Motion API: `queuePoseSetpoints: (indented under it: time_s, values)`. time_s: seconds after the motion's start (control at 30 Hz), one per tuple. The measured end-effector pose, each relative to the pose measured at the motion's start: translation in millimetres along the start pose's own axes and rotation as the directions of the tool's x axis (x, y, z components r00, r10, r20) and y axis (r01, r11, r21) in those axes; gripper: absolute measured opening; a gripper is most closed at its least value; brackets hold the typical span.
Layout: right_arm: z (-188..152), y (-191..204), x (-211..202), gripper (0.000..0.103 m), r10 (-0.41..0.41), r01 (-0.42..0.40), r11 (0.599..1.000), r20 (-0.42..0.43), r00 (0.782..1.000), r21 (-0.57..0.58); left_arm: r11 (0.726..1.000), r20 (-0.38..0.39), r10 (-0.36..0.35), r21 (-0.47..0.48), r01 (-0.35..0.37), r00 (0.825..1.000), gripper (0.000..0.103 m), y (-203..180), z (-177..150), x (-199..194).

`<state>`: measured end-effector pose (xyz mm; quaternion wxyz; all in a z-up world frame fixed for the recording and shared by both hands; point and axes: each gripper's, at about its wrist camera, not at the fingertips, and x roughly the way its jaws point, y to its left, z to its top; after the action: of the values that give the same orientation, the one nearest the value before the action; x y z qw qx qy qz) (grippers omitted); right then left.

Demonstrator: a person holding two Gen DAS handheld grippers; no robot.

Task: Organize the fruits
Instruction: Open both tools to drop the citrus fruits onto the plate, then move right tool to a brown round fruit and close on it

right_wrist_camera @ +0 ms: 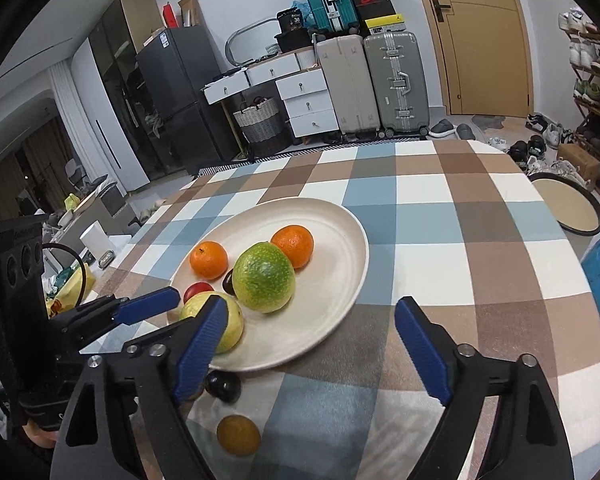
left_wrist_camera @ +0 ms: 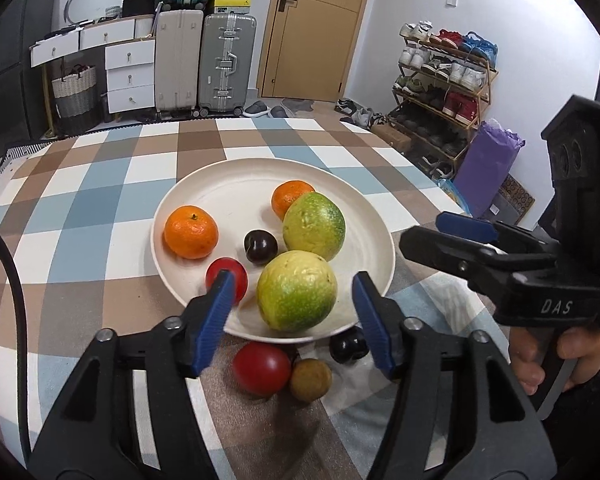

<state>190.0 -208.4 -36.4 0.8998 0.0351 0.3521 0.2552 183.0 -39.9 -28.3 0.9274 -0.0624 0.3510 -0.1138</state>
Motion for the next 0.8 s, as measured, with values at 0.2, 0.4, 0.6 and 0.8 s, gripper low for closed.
queuePoseSetpoints:
  time_s: [0.2, 0.4, 0.6, 0.8]
  values:
    - [-10.6, 7.8, -12.8, 0.103, -0.023, 0.022, 0.999, -0.014, 1.0, -0.033, 1.0, 0.031, 0.031, -0.001, -0.031, 0.999, 0.089, 0.3, -6.6, -23.7]
    - [-21.5, 16.4, -21.0, 0.103, -0.019, 0.018, 0.998, -0.029, 0.999, -0.055, 0.997, 0.045, 0.075, -0.027, -0.074, 0.996, 0.102, 7.0, -18.5, -44.8]
    - [-31.6, 21.6, -23.1, 0.103, -0.027, 0.022, 0.998, -0.066, 0.997, -0.066, 0.995, 0.031, 0.094, -0.04, -0.093, 0.995, 0.102, 12.1, -32.3, -59.0]
    - [-41.8, 28.7, -18.7, 0.103, -0.045, 0.035, 0.996, -0.124, 0.991, -0.081, 0.993, 0.011, 0.108, -0.05, -0.108, 0.994, 0.102, 17.8, -41.2, -62.4]
